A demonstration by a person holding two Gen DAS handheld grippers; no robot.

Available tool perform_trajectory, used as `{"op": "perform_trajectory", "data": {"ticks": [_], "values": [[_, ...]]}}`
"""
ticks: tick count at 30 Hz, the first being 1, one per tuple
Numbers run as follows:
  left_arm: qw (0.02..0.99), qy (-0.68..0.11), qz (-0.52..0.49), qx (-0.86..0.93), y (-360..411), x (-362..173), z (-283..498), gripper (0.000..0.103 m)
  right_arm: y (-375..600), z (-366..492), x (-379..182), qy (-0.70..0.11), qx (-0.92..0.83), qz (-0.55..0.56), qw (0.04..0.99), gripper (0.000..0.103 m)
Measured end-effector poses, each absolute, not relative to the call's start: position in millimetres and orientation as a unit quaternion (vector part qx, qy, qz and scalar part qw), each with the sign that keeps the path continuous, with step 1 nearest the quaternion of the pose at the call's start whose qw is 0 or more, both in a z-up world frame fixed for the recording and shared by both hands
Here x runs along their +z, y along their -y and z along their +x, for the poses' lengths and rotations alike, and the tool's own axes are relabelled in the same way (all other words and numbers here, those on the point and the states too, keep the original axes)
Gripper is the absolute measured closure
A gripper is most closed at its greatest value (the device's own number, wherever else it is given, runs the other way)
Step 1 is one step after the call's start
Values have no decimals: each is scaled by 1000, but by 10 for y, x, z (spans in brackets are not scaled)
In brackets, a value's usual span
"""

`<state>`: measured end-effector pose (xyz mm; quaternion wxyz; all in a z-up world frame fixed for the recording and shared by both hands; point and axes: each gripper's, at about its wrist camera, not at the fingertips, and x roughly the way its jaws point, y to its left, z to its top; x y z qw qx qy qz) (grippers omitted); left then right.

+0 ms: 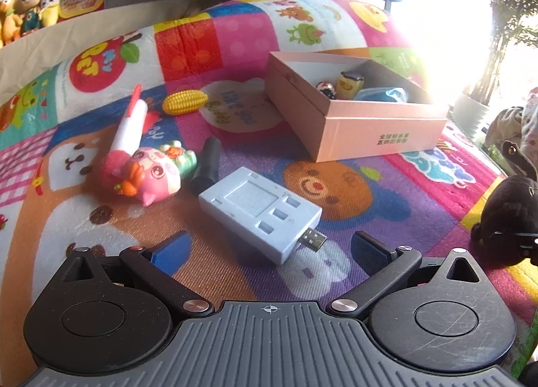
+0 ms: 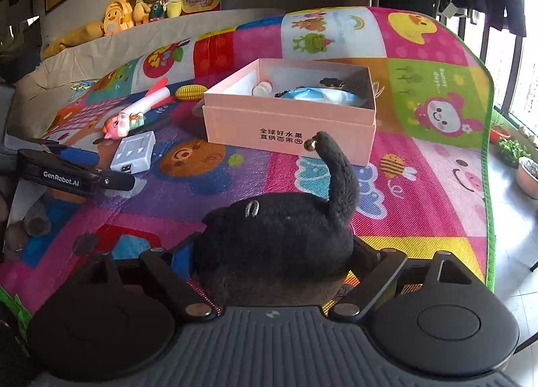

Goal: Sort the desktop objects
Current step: 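Grasp the white plastic case with the left tool while the right tool holds the plush toy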

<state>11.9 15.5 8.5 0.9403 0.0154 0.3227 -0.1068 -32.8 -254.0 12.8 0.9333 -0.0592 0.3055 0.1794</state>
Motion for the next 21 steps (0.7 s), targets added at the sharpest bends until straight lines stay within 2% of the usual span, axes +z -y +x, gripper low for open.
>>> {"op": "perform_trajectory", "data": {"ticks": [5,10,14,21], "values": [[936,-311,97,-136,-51,117,345,0,2556,-397,100,-296,176,-59,937,15],[926,-326,64,-181,-109,124,559,0,2588,-388,43,-306,176,-46,934,14],[906,-338,15,-253,-77,196,419,0,2572,-378,-76,-310,168,-49,934,12],[879,-348,49,-321,188,206,18,0,2556,-380,-106,-304,169,-51,936,7]]}}
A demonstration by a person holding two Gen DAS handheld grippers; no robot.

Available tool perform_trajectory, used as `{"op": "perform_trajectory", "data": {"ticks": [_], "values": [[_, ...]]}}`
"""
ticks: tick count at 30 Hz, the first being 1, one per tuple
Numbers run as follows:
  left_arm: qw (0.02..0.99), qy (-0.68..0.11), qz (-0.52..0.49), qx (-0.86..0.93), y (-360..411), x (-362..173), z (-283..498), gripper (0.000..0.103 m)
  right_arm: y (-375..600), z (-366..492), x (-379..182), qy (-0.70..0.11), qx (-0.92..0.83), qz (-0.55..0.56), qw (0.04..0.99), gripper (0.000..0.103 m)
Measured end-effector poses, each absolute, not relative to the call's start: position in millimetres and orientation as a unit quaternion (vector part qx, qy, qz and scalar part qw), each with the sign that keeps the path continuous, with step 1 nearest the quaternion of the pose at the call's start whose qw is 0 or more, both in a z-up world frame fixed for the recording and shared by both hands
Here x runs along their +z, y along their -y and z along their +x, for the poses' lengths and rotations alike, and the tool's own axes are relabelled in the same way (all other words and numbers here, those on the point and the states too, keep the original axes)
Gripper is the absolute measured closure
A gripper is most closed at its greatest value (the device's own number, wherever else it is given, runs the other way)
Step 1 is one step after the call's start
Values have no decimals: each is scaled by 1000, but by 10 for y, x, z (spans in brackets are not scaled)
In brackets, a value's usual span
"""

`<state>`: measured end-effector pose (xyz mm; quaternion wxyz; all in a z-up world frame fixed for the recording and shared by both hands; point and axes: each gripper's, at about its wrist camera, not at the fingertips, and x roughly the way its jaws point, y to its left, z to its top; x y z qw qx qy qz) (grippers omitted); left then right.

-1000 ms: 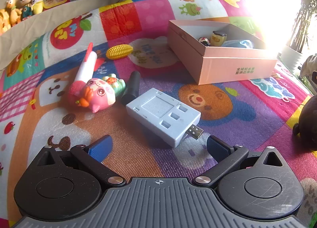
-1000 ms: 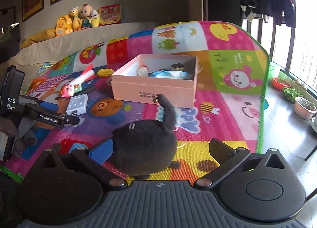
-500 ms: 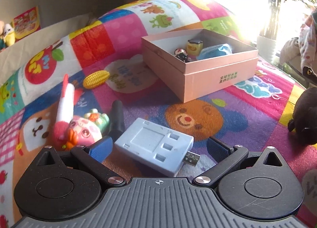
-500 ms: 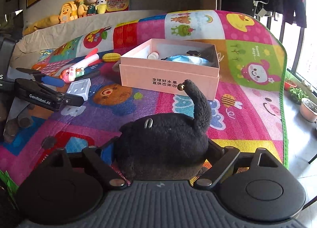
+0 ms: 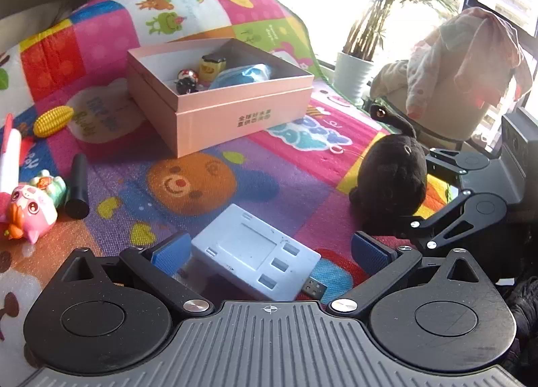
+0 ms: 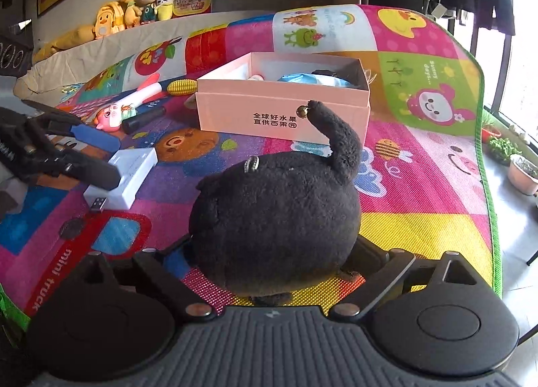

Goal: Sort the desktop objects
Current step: 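Grasp the white plastic case with the left tool while the right tool holds the plush toy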

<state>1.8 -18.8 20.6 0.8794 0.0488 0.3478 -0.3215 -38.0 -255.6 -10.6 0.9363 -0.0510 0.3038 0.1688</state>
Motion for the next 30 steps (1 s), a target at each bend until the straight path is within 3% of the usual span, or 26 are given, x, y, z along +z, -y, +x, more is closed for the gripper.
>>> {"op": "perform_trajectory", "data": {"ticks": [14,21,30], "values": [[852,-345,165,-357,281,130,-386,0,2599,-366,-114,-307,164,-31,937,0],[835,-373,76,-399,237,135,-392,0,2616,-364,-118,-306,164,-25,937,0],[830,-367,55,-416,482,121,-343,0,2632,-373,-115,-305,162,-16,938,0]]}}
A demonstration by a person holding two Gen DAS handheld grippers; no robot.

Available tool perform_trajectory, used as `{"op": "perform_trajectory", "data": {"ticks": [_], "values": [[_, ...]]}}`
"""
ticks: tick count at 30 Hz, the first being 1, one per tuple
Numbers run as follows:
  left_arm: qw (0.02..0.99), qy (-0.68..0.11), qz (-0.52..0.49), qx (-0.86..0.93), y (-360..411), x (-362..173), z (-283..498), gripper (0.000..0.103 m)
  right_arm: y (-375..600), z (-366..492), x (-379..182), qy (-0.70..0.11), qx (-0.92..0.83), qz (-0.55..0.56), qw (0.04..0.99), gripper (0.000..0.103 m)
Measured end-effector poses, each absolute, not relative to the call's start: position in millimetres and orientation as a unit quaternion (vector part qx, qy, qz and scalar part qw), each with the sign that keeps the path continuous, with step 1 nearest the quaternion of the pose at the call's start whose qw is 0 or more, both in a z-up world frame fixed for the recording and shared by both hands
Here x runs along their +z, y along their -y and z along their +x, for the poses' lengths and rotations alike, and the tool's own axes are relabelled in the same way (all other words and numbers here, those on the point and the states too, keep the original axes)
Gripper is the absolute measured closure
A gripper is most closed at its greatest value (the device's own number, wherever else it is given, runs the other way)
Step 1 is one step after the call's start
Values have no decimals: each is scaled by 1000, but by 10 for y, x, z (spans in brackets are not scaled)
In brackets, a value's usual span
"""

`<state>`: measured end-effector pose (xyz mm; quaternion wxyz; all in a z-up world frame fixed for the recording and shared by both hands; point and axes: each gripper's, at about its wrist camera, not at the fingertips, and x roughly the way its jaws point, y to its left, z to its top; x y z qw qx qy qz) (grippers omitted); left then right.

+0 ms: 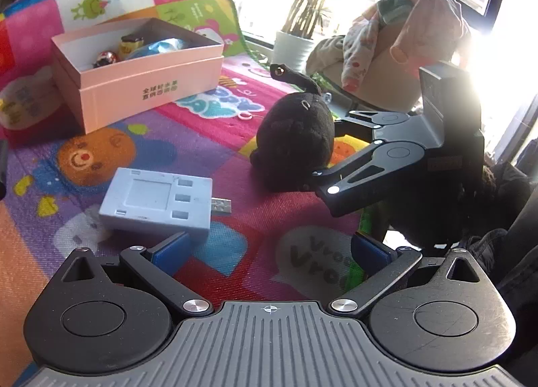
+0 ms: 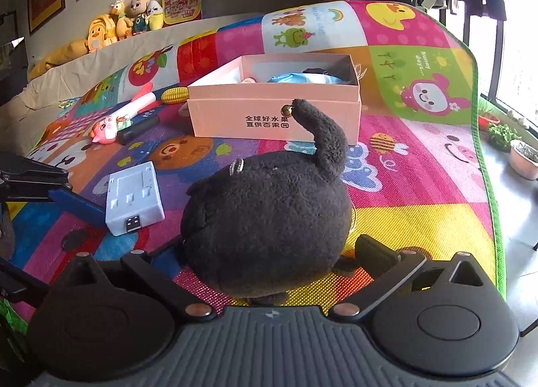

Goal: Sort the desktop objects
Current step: 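Grasp the white plastic case with the left tool while the right tool holds the plush toy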

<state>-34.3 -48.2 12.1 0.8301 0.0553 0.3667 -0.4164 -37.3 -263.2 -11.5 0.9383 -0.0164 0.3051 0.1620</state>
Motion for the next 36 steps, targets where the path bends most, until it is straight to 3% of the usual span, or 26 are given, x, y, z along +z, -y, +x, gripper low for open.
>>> {"op": "perform_trajectory", "data": {"ticks": [7,17,25,28,36], "values": [[893,-315,119,-300,378,275,-368,0,2677,-371,-118,-302,165,0,939,0],[898,-317,176,-250,625,56,-72,0,2690,-367,-117,-301,163,5,940,0],[903,-340,119,-235,525,16,70,0,2679,-362,-113,-302,157,-1,940,0],[907,-339,115,-223,515,40,37,8,2619,-370,-100,-307,145,-21,940,0],[911,-342,101,-210,452,61,-143,8,2501,-480,-3,-275,138,-81,948,0]]}}
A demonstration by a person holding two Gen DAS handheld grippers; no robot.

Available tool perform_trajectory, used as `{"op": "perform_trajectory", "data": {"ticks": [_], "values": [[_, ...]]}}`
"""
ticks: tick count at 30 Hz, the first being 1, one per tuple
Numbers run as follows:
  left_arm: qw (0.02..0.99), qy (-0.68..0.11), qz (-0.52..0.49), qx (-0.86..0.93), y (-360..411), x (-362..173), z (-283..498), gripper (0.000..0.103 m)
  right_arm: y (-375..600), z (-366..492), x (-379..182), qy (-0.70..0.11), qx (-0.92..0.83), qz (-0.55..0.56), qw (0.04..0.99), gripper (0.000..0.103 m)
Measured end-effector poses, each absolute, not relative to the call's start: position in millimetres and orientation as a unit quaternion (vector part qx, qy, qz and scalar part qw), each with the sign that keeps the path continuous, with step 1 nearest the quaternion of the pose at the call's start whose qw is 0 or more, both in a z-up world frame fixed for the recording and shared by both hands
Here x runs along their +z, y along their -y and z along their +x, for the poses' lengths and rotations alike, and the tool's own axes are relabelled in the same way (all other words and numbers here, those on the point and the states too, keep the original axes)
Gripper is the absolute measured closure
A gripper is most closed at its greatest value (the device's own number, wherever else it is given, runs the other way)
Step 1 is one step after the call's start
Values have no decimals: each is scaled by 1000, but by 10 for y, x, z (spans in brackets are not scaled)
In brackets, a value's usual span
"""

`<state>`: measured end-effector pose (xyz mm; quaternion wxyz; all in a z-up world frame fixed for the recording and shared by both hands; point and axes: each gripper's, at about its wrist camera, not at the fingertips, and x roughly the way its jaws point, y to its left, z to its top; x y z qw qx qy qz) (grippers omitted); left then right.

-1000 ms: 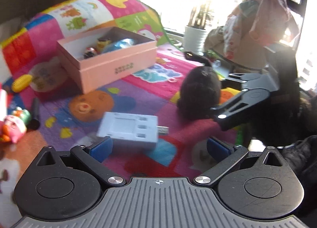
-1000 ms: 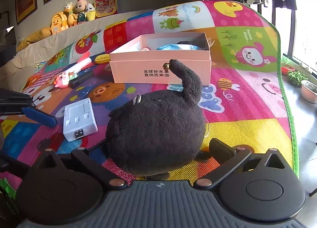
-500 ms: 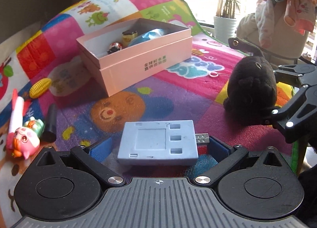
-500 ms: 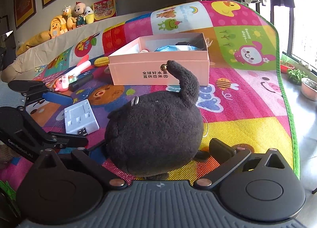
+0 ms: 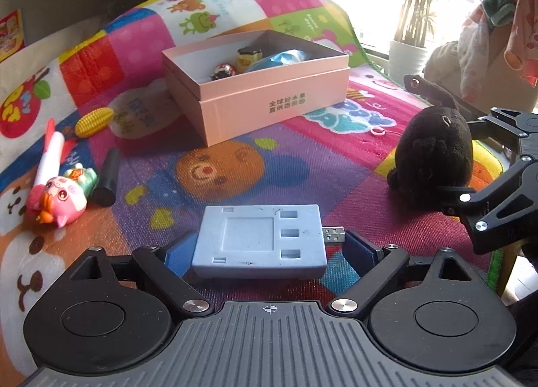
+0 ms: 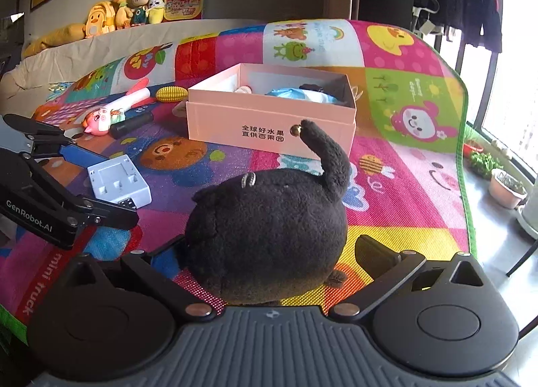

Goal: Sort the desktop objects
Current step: 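Lift the case into the pink box with the left tool while the right tool drops the plush inside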

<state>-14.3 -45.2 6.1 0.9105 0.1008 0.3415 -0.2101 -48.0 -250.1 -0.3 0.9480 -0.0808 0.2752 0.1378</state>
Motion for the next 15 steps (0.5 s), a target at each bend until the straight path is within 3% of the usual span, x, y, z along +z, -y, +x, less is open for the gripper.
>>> {"op": "perform_trajectory", "data": {"ticks": [6,7,9,15], "values": [[912,-342,93,-206,385,71,-258,8,2492,-417,44,-275,145,-74,947,0],[913,-342,91,-203,371,73,-264,8,2486,-412,53,-275,148,-72,947,1],[915,-343,87,-195,333,88,-273,8,2459,-399,82,-282,154,-80,944,15],[926,-319,73,-191,239,294,-329,8,2500,-528,376,-251,165,-80,950,15]]}}
